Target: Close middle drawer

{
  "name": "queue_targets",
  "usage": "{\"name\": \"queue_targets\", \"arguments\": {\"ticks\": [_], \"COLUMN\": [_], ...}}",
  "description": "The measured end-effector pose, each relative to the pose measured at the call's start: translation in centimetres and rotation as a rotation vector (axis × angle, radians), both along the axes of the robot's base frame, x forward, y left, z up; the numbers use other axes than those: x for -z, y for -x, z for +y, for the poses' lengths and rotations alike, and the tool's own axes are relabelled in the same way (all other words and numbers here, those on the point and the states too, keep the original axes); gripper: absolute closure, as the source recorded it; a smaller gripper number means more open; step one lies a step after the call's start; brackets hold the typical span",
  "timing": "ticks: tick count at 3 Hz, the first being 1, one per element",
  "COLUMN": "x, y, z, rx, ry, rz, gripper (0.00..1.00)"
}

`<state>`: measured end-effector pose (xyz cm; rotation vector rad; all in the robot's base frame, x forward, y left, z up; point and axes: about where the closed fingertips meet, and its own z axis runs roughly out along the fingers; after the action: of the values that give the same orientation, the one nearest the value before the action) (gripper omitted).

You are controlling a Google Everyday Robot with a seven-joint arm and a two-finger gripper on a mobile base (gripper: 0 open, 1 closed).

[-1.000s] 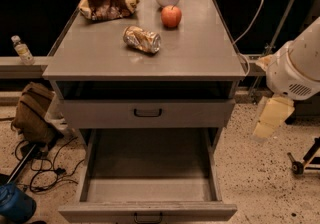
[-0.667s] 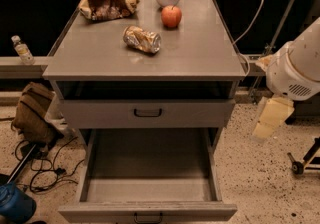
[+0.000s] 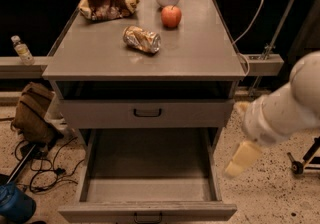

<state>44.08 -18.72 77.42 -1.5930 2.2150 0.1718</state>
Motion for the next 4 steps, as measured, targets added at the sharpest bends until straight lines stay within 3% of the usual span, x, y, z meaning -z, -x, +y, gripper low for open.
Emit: {"name": "queue_targets", "arguments": {"ticks": [1, 2, 4], "x": [8.4, 8.3, 13.7], "y": [1.9, 1.9, 6.8], "z": [1.8, 1.8, 3.0], "rx": [-0.023, -0.023, -0.02], "ry": [-0.115, -0.115, -0.17], "rz": [0.081, 0.08, 0.106], "gripper": [0.0, 0.0, 0.0]}}
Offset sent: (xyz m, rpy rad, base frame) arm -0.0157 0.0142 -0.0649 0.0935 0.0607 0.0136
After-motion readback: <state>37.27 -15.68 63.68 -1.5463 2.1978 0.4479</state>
